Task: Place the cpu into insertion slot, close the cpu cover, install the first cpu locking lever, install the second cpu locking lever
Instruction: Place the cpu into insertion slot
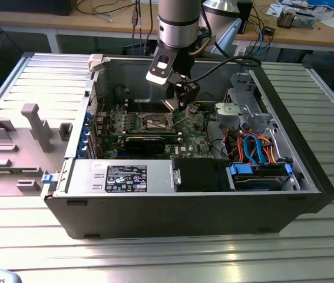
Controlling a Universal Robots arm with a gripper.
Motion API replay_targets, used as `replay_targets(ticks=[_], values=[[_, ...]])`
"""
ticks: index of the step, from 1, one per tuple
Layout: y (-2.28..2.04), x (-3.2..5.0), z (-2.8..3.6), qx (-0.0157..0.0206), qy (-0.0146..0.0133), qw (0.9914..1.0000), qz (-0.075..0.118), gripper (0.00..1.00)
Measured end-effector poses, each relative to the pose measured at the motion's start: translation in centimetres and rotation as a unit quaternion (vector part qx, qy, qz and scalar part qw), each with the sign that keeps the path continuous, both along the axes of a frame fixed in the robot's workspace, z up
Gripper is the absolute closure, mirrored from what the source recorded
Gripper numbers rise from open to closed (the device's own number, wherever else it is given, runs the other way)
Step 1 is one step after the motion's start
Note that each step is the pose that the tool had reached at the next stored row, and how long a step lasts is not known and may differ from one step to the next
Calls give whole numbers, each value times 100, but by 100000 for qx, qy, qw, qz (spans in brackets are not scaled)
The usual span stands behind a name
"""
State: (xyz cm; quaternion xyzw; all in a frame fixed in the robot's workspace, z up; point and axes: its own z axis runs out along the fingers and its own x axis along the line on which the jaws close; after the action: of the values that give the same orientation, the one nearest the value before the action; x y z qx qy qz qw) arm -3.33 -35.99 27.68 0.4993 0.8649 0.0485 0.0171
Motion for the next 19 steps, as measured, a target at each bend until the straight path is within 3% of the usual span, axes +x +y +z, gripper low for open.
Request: replay_targets(ticks=[19], values=[[0, 0, -6, -1, 2, 99990, -1428, 46]])
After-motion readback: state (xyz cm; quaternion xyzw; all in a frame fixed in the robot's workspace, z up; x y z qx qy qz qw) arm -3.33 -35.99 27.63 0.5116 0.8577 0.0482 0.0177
